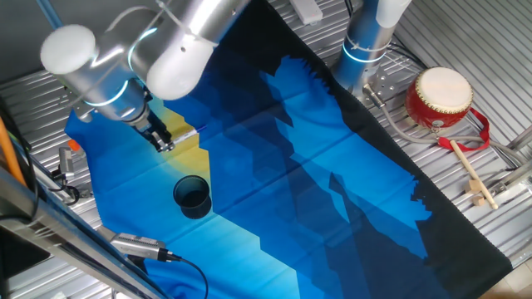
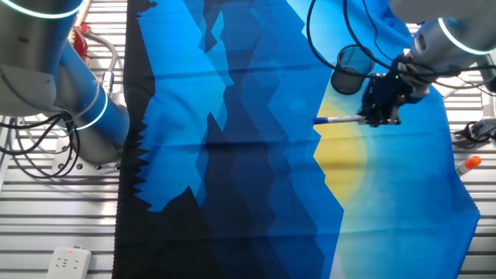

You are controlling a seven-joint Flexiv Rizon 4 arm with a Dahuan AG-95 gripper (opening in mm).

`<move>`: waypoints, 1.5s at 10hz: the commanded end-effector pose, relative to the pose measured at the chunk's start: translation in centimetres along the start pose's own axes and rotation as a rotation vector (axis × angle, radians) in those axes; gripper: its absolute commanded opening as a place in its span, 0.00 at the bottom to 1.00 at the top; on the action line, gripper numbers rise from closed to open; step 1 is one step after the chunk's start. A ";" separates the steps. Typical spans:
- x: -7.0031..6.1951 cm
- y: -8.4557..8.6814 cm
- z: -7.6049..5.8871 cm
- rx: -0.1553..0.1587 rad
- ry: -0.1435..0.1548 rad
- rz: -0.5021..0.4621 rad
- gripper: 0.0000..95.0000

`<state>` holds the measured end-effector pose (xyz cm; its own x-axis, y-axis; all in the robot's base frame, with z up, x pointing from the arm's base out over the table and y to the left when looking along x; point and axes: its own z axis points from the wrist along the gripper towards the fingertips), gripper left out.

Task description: Put the pen into the pen holder

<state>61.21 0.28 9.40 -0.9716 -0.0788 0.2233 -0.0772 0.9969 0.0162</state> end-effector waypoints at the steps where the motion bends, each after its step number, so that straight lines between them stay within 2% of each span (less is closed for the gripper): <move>1: 1.6 0.2 -0.4 0.010 -0.008 0.025 0.00; 4: 3.0 0.7 -1.0 0.020 -0.005 0.049 0.00; 7: 4.3 1.6 -1.8 -0.011 0.008 0.102 0.00; 9: 5.1 2.2 -2.3 0.019 -0.006 0.111 0.00; 10: 5.7 2.6 -2.7 0.009 -0.018 0.131 0.00; 11: 6.1 2.9 -2.8 -0.009 -0.021 0.149 0.00; 12: 6.1 3.1 -2.9 -0.048 -0.021 0.165 0.00; 13: 6.0 3.4 -2.7 -0.124 -0.026 0.188 0.00; 14: 5.7 3.9 -2.4 -0.175 -0.022 0.216 0.00; 15: 5.5 4.2 -2.2 -0.177 -0.019 0.225 0.00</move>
<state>55.86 3.74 12.96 -0.9753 0.1282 0.1798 0.1399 0.9887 0.0539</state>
